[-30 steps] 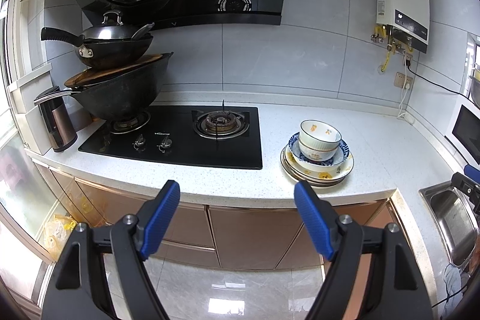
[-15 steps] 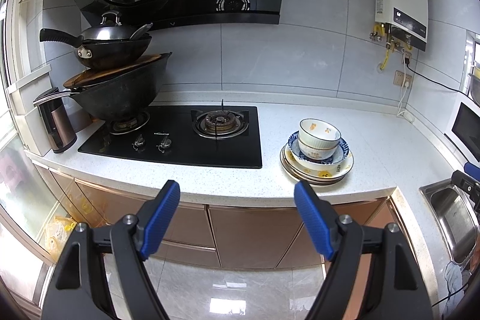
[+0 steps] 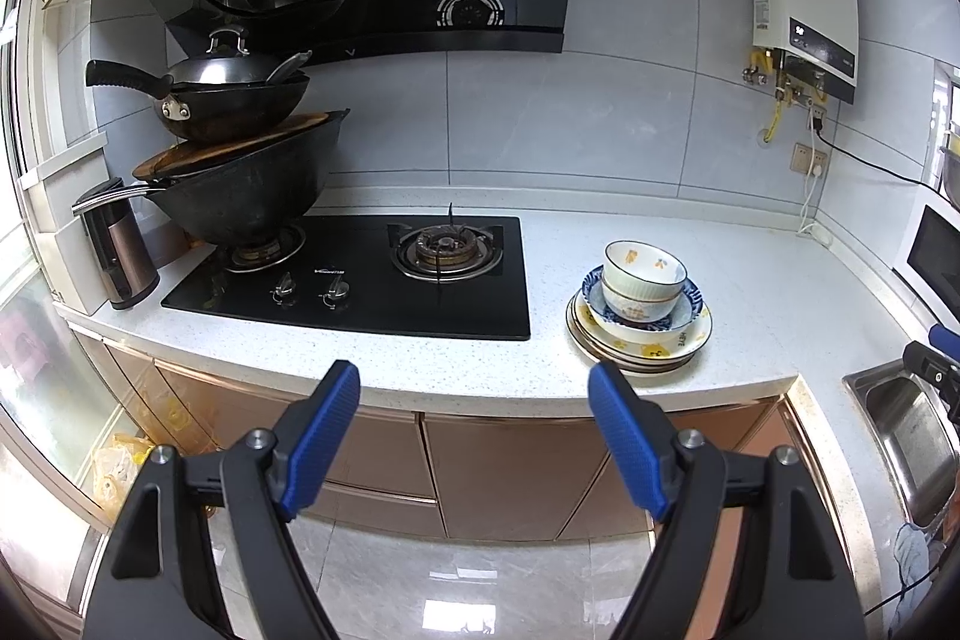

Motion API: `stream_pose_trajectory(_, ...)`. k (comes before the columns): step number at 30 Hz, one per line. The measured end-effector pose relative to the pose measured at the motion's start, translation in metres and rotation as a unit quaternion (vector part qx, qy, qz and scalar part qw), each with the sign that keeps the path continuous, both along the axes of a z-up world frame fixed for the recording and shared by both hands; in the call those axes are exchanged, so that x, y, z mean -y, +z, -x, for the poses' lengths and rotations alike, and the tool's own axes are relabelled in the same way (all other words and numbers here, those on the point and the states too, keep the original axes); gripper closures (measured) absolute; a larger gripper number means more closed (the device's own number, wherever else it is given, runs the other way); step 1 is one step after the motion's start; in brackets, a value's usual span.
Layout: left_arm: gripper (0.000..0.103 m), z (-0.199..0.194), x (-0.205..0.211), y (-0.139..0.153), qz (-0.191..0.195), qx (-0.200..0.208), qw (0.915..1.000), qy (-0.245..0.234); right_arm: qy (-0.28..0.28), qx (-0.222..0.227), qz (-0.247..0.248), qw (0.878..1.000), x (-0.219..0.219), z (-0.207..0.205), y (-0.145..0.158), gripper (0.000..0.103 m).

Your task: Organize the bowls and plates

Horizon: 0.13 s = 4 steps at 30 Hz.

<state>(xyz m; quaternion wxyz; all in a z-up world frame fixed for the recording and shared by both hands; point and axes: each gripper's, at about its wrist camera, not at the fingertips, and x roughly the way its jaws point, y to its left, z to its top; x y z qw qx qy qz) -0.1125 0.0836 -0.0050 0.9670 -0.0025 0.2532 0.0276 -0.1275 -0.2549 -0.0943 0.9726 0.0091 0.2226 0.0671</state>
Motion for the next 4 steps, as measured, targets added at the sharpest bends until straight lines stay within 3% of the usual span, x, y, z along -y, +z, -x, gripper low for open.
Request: stream_pose_trajectory(4,0.025,0.0012,-0.0004,0.0001,0.004,-0.002,1.0,0.001,0.001,0.001,0.001,1.0,0.0005,0.0001,0.0005,0.016)
